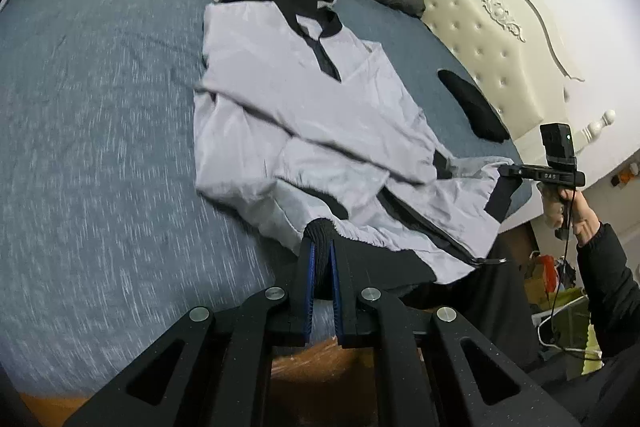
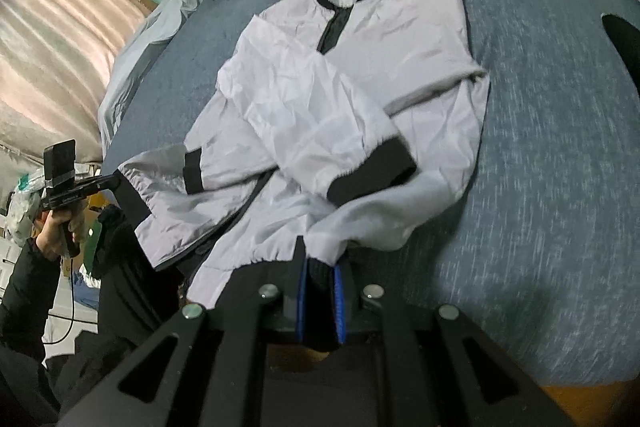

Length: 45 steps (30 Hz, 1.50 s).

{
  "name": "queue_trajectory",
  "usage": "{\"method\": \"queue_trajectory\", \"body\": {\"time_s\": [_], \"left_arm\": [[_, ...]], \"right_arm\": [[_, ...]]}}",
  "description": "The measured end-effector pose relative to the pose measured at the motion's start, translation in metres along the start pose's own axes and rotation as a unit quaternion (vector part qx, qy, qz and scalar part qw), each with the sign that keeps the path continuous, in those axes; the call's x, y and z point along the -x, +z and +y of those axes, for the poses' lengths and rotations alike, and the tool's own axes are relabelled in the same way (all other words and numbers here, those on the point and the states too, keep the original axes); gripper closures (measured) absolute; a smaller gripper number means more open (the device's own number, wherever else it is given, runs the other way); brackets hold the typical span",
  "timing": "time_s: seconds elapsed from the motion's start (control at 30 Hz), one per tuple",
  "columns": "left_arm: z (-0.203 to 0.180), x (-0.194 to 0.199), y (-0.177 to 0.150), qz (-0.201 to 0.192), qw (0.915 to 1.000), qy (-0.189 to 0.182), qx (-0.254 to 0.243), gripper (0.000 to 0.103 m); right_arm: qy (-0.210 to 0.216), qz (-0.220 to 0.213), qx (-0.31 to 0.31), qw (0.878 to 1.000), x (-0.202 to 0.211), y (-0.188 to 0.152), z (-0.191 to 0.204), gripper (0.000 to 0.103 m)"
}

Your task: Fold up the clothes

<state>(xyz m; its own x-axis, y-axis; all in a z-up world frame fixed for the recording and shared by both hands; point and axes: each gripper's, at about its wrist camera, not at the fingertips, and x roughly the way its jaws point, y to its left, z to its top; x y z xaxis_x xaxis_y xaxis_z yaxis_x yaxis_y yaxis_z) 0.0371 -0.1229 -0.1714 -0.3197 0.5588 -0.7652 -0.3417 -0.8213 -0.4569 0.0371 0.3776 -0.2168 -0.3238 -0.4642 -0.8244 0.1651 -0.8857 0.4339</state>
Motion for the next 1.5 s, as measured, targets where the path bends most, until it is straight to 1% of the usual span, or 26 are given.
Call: {"method": "queue_trajectory", "body": {"time_s": [0.13, 0.23, 0.37, 0.5, 0.63, 0.77, 0.83, 0.87, 0.9, 0.97, 1.1, 1.2, 1.27, 1.3, 1.33, 1.4, 1.47, 1.5], "left_arm": [[0.008, 0.002, 0.041, -0.013, 0.9999, -0.001, 0.006, 0.095], [0.018, 0.0, 0.08, -0.021, 0.9997, 0.0, 0.013, 0.095], [0.036, -0.009, 0.135, -0.028, 0.9994, 0.006, 0.021, 0.095], [0.062, -0.026, 0.189, -0.038, 0.9986, 0.004, 0.036, 0.095], [0.099, -0.048, 0.242, -0.042, 0.9976, 0.008, 0.054, 0.095], [0.137, -0.073, 0.294, -0.042, 0.9964, 0.015, 0.072, 0.095], [0.153, -0.088, 0.318, -0.04, 0.9959, 0.019, 0.079, 0.095], [0.16, -0.097, 0.328, -0.037, 0.9956, 0.021, 0.083, 0.102], [0.167, -0.105, 0.338, -0.034, 0.9954, 0.024, 0.087, 0.103], [0.178, -0.12, 0.35, -0.031, 0.9948, 0.034, 0.091, 0.103], [0.194, -0.152, 0.36, -0.021, 0.9947, 0.042, 0.092, 0.103], [0.2, -0.171, 0.355, -0.01, 0.9949, 0.046, 0.089, 0.103], [0.203, -0.178, 0.345, 0.0, 0.9946, 0.057, 0.087, 0.103], [0.205, -0.18, 0.338, 0.004, 0.9945, 0.056, 0.088, 0.103], [0.206, -0.181, 0.333, 0.006, 0.9945, 0.058, 0.087, 0.102], [0.208, -0.183, 0.321, 0.007, 0.9945, 0.061, 0.085, 0.095], [0.211, -0.184, 0.312, 0.007, 0.9942, 0.056, 0.091, 0.058], [0.21, -0.185, 0.308, 0.01, 0.9948, 0.049, 0.089, 0.056]], "right_arm": [[-0.002, -0.013, -0.001, 1.0, 0.007, 0.033, -0.001, 0.093], [-0.002, -0.023, -0.006, 1.0, 0.01, 0.061, -0.003, 0.093], [-0.008, -0.031, -0.018, 0.999, 0.01, 0.117, -0.015, 0.093], [-0.015, -0.041, -0.03, 0.999, 0.003, 0.171, -0.03, 0.093], [-0.024, -0.045, -0.046, 0.998, -0.013, 0.226, -0.049, 0.093], [-0.045, -0.046, -0.059, 0.996, -0.036, 0.289, -0.073, 0.093], [-0.054, -0.047, -0.066, 0.995, -0.048, 0.315, -0.084, 0.093], [-0.06, -0.046, -0.07, 0.995, -0.055, 0.327, -0.09, 0.093], [-0.066, -0.045, -0.073, 0.994, -0.062, 0.34, -0.096, 0.093], [-0.08, -0.038, -0.08, 0.993, -0.08, 0.362, -0.107, 0.093], [-0.093, -0.022, -0.09, 0.991, -0.117, 0.387, -0.128, 0.093], [-0.092, -0.024, -0.097, 0.991, -0.128, 0.385, -0.141, 0.093], [-0.091, -0.026, -0.101, 0.99, -0.135, 0.383, -0.149, 0.093], [-0.09, -0.027, -0.104, 0.99, -0.138, 0.382, -0.153, 0.093], [-0.09, -0.028, -0.106, 0.99, -0.141, 0.381, -0.157, 0.091], [-0.088, -0.03, -0.11, 0.99, -0.148, 0.378, -0.165, 0.09], [-0.087, -0.032, -0.115, 0.989, -0.154, 0.376, -0.173, 0.088], [-0.084, -0.035, -0.112, 0.99, -0.152, 0.374, -0.172, 0.085]]}}
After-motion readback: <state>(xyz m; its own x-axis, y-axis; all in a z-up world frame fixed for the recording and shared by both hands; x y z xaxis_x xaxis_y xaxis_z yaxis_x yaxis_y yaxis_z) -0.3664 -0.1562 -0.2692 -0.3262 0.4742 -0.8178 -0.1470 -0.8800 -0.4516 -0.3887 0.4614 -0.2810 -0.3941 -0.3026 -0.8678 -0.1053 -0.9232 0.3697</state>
